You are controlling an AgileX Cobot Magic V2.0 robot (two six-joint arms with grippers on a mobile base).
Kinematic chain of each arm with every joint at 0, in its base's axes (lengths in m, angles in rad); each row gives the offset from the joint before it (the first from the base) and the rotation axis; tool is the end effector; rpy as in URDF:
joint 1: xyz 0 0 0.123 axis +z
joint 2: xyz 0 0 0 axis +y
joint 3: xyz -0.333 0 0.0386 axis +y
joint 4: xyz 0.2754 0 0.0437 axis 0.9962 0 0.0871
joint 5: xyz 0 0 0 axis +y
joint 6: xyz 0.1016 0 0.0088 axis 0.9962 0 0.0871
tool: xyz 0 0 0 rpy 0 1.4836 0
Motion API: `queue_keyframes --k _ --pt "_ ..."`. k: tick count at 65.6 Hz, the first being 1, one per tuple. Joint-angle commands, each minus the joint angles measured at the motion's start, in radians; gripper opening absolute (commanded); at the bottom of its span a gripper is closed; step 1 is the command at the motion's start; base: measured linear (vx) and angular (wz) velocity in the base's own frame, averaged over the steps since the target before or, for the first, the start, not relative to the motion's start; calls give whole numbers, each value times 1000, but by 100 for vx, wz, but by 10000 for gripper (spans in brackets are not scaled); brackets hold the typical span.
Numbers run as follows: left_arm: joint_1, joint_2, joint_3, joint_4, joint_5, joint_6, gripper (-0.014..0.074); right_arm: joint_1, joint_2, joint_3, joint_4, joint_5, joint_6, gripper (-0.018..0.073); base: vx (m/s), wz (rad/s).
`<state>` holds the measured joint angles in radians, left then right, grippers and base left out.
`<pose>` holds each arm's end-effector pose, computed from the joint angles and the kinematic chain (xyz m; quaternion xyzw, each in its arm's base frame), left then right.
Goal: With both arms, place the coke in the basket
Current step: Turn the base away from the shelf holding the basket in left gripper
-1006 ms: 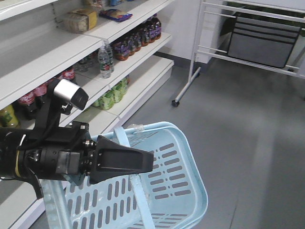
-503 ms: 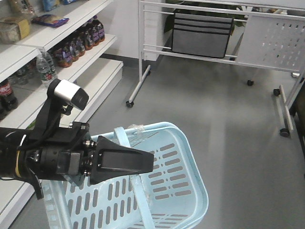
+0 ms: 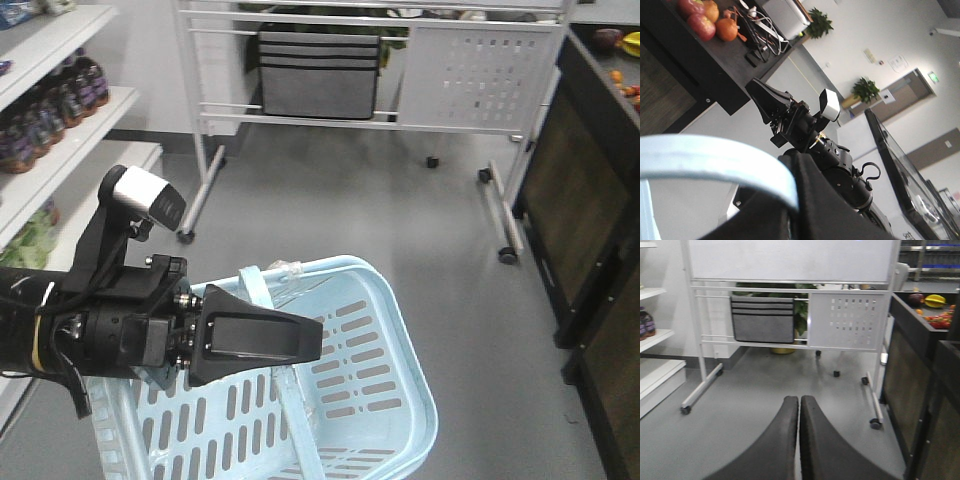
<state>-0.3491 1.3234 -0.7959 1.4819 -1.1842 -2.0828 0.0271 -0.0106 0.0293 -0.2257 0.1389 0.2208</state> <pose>0.2068 -0.1753 0.3456 0.2108 0.7062 -0.6399 0.2178 0.0445 -0.0020 0.1897 -0.0003 0.7304 -0.0030 0.6831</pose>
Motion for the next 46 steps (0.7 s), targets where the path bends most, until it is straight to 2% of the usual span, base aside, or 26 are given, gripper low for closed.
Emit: queue_keyframes --k 1,46 --pt "-2 -29 -25 -88 -197 7 -7 -5 -18 8 -15 -71 -3 -4 13 -40" --pt "-2 -29 -25 -88 -197 7 -7 -5 -18 8 -15 -71 -3 -4 15 -30"
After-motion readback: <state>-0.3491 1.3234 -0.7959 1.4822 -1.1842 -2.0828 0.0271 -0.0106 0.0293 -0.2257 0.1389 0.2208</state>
